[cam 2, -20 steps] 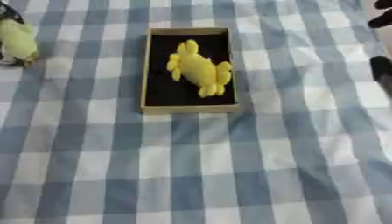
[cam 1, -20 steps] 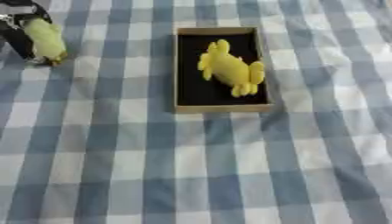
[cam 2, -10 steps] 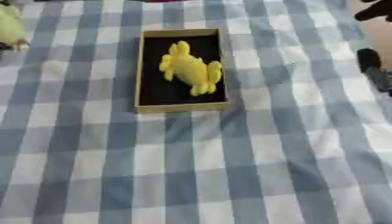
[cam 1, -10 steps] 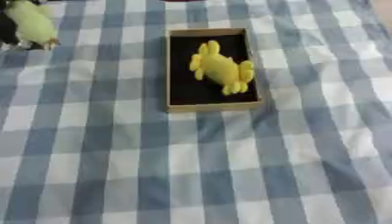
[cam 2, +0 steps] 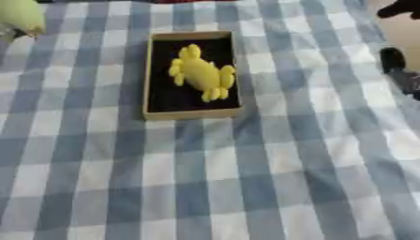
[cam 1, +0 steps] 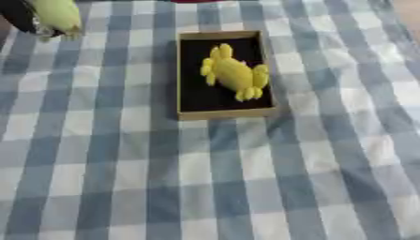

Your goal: Pick up objects on the table and place them in the box.

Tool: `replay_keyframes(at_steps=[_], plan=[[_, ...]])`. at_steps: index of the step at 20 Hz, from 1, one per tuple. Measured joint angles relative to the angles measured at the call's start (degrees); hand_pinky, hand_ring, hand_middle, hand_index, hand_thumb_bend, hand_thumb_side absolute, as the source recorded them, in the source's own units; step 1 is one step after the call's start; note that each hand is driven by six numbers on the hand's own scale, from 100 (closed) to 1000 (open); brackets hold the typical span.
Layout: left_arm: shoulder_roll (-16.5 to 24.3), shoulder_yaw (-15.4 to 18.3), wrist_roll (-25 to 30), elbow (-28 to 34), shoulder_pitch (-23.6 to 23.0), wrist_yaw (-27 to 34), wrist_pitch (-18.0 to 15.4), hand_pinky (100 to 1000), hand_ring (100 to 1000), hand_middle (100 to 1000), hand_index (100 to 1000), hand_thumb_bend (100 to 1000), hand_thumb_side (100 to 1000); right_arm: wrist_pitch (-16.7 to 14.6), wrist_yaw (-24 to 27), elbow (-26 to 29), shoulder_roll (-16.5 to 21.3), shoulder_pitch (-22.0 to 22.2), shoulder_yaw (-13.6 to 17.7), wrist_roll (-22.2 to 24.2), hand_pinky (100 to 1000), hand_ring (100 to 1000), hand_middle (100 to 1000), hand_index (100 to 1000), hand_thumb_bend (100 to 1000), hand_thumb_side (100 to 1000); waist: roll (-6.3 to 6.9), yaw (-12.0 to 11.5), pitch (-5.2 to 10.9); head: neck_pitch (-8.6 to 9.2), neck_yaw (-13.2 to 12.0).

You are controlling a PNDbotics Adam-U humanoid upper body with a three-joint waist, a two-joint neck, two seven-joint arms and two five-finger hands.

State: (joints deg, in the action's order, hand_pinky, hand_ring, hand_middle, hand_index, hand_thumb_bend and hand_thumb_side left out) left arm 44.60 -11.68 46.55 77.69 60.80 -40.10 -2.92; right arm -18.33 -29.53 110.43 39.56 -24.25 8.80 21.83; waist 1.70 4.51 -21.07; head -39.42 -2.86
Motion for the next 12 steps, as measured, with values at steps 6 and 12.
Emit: replay_keyframes(at_steps=[6,12], plan=[[-5.6,-5.0,2.0,7.3,2.5,4.3,1.1,623,666,544,712,252,100,-0.1,0.0,0.1,-0.5,-0.8,-0.4,0.5,702,816,857,821,100,147,0.04,0.5,0.50,-0.33,-0.1],[-11.9,-8.6,2.7,8.8,4.8,4.5,1.7,637,677,553,718,268,100,-0.2,0.2,0.5,-0.8,-1.2,-0.6,1.0,697,814,856,820,100,145,0.51,1.1,0.68,-0.33,-0.6]])
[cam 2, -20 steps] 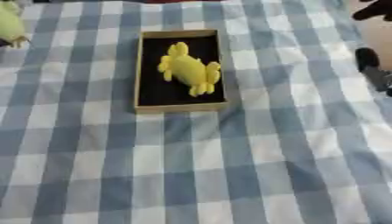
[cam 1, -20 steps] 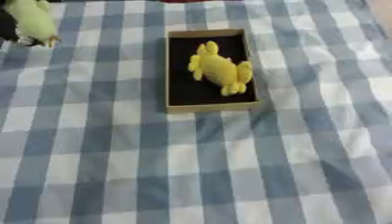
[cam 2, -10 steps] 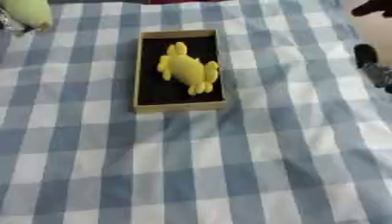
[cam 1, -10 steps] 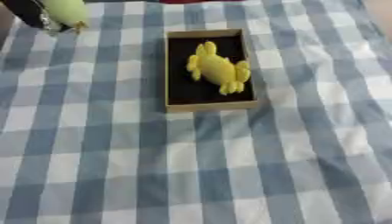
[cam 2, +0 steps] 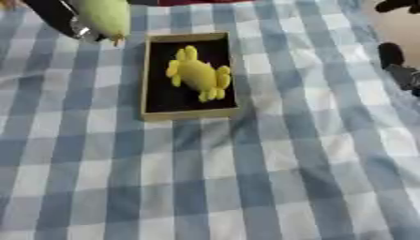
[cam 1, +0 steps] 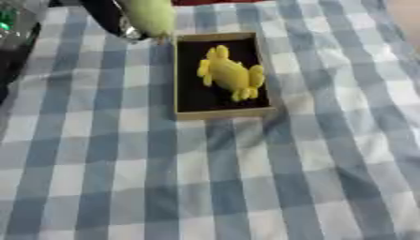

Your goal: Pick up objects on the table and place them in the box.

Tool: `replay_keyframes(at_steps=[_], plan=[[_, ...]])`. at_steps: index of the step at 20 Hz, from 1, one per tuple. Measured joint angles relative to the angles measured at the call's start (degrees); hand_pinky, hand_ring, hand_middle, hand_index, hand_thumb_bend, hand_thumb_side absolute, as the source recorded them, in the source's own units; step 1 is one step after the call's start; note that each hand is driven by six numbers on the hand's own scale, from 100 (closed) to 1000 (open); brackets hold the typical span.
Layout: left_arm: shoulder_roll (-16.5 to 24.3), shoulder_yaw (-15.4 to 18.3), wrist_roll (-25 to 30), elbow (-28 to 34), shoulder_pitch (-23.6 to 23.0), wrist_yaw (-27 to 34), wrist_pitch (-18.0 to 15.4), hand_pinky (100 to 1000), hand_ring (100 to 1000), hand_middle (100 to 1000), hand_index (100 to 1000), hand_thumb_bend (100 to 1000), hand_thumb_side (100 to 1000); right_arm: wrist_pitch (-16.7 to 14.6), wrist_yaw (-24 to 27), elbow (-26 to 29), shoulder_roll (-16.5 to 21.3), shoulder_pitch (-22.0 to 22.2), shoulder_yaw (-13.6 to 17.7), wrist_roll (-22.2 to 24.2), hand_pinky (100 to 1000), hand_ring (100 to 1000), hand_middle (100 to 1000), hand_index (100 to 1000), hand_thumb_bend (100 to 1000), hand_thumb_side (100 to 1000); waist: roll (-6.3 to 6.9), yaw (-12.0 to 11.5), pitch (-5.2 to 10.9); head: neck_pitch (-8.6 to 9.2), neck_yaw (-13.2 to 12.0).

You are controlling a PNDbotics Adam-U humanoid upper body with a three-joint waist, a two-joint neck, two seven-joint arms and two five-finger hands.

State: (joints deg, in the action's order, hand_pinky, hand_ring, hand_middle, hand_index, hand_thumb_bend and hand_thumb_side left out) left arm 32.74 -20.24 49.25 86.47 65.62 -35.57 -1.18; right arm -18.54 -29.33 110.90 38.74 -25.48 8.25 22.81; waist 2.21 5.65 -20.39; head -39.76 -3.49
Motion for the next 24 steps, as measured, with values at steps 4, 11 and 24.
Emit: replay_keyframes(at_steps=[4,11,24], plan=[[-3.3,-1.5,-1.1,-2.1,0.5,-1.1,-0.7,642,681,556,723,244,100,0.0,0.2,0.3,-0.2,-0.3,-0.2,0.3,694,813,856,820,100,145,0.32,0.5,0.13,0.00,-0.3],[-7.6,-2.5,-4.7,-7.2,1.2,-3.2,-2.9,660,697,571,736,256,100,0.1,0.5,0.5,-0.7,-0.8,-0.2,0.7,690,812,855,820,100,152,0.55,1.0,0.13,0.01,-0.6],[-10.1,-2.6,-6.2,-15.7,0.5,-12.3,-10.7,880,908,816,874,527,495,0.2,0.7,0.7,-1.2,-0.8,-0.4,1.0,686,810,855,820,100,154,0.62,1.0,0.10,0.01,-0.4]])
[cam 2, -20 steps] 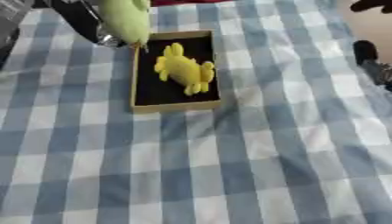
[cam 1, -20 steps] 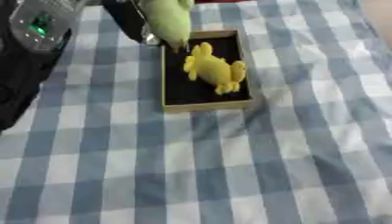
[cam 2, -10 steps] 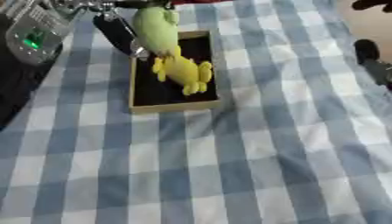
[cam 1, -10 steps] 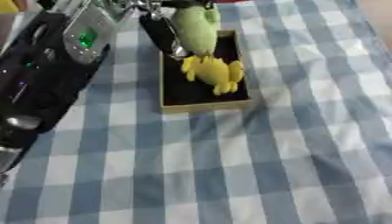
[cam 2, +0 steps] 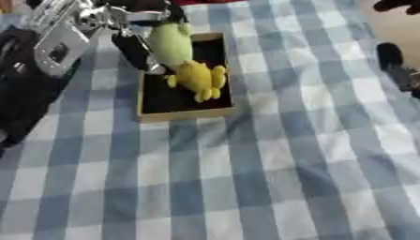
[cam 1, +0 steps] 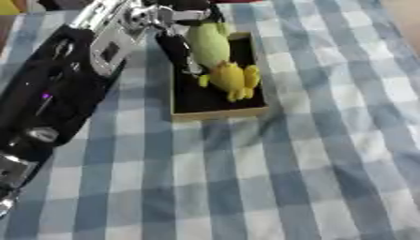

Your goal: Pick up objects on the table and place them in the box.

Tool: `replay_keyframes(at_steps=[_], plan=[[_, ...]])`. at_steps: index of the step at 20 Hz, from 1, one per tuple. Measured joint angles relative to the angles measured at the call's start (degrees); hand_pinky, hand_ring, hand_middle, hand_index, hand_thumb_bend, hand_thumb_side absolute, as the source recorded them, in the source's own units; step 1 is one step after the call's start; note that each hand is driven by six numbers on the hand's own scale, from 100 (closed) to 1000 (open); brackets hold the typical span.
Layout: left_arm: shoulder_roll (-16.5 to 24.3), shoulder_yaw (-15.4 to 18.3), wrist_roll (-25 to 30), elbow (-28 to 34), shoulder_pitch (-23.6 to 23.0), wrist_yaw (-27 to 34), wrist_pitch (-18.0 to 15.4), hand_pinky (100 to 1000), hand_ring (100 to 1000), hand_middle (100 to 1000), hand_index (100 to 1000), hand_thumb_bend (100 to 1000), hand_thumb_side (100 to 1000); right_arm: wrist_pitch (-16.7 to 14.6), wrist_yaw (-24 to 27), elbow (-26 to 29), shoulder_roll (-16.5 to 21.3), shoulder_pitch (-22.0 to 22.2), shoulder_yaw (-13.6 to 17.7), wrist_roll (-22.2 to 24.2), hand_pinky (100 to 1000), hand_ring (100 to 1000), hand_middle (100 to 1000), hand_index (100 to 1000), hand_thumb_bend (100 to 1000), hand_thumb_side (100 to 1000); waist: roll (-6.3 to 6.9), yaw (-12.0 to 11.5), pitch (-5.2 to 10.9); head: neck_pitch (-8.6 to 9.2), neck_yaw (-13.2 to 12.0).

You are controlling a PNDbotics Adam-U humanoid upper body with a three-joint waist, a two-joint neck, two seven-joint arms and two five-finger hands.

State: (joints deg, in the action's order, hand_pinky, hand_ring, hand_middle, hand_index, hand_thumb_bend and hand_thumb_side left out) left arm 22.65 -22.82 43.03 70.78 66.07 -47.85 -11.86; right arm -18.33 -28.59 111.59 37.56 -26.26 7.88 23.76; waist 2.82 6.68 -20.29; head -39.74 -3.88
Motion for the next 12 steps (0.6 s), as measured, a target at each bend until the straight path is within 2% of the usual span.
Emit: replay_keyframes(at_steps=[3,5,7,8,10,12], plan=[[-0.1,0.0,0.8,-0.8,-0.3,-1.0,-2.0,901,928,835,882,553,576,0.1,0.0,0.2,0.0,0.0,0.0,0.0,687,810,855,820,100,152,-0.10,0.0,0.00,0.00,0.0],[-0.3,0.0,1.3,-1.1,-0.6,-1.4,-3.0,931,956,859,890,585,672,0.1,0.0,0.3,-0.1,0.0,0.0,0.0,686,810,855,820,100,151,-0.12,0.0,0.00,0.00,0.0],[-0.5,0.0,1.6,-1.2,-0.6,-1.8,-3.8,962,979,873,891,557,805,0.2,0.0,0.3,-0.2,0.0,0.0,0.0,686,810,855,820,100,148,-0.12,0.0,0.00,0.00,0.1],[-0.5,0.1,1.6,-1.2,-0.6,-2.1,-4.0,969,985,875,892,548,824,0.2,0.0,0.3,-0.2,0.0,0.0,0.0,686,810,855,820,100,146,-0.13,0.0,0.00,0.00,0.1],[-0.5,0.3,1.4,-1.0,-0.7,-2.9,-4.2,977,992,883,898,562,778,0.2,0.0,0.3,-0.4,0.0,0.0,0.0,687,810,855,820,100,142,-0.14,0.0,0.00,0.00,0.2],[-0.4,0.6,1.2,-0.4,-0.7,-3.3,-4.2,976,991,880,897,543,775,0.2,0.0,0.3,-0.5,0.0,0.0,-0.1,687,811,855,820,100,136,-0.15,0.0,0.02,-0.01,0.4]])
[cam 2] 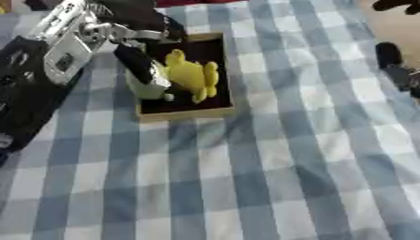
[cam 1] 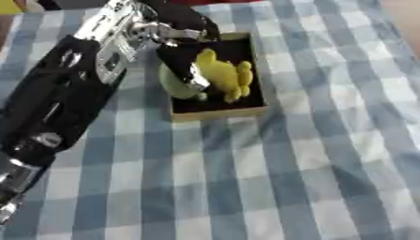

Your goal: Pick up objects on the table and place them in the box.

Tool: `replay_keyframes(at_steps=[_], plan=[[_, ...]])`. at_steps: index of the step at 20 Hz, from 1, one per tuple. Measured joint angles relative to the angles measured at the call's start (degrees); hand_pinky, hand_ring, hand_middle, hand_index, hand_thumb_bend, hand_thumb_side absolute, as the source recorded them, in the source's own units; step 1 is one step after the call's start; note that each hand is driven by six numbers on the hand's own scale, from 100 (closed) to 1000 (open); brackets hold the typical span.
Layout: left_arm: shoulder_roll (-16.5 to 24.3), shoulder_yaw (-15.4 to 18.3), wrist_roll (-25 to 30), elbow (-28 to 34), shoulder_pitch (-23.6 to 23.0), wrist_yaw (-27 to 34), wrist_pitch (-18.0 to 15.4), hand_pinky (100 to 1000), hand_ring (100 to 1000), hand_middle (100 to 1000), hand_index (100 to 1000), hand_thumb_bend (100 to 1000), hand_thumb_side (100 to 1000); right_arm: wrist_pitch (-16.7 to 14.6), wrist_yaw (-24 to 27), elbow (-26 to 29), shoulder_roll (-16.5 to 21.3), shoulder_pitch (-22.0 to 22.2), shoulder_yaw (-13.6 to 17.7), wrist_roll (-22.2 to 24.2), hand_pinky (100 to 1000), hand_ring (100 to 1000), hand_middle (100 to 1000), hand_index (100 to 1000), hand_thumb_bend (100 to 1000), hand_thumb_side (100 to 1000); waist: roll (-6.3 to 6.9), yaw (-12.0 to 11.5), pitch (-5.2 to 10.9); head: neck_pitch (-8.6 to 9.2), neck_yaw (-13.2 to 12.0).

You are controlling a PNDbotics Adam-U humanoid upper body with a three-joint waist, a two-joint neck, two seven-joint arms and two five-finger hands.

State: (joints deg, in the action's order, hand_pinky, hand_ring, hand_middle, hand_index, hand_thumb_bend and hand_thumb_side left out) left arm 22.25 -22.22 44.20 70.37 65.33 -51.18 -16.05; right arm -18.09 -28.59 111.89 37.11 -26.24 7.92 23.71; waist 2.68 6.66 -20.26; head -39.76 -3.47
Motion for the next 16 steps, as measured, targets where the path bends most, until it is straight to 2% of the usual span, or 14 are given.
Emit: replay_keyframes(at_steps=[5,8,14,16], plan=[[1.2,1.0,-0.4,3.6,-0.1,1.5,0.6,974,989,876,894,534,725,0.0,0.0,0.0,0.0,0.0,0.0,0.0,688,811,855,820,100,128,-0.07,-0.4,0.29,-0.26,0.5],[2.3,1.5,-0.6,7.1,-0.1,3.3,1.6,962,982,859,888,491,680,0.1,0.0,0.1,0.0,0.0,0.0,0.0,689,811,856,820,100,120,-0.24,-0.6,0.70,-0.53,0.6],[4.2,3.4,-2.4,15.2,-0.6,9.2,5.5,928,958,808,867,311,566,0.2,0.0,0.4,0.0,0.0,0.2,-0.2,692,812,857,820,100,105,-0.64,-0.8,1.06,-0.57,1.0],[4.7,4.4,-3.7,17.9,-1.1,11.3,7.3,923,955,798,861,276,534,0.3,0.0,0.4,0.0,0.0,0.2,-0.2,693,813,857,820,100,100,-0.81,-1.0,1.30,-0.72,1.1]])
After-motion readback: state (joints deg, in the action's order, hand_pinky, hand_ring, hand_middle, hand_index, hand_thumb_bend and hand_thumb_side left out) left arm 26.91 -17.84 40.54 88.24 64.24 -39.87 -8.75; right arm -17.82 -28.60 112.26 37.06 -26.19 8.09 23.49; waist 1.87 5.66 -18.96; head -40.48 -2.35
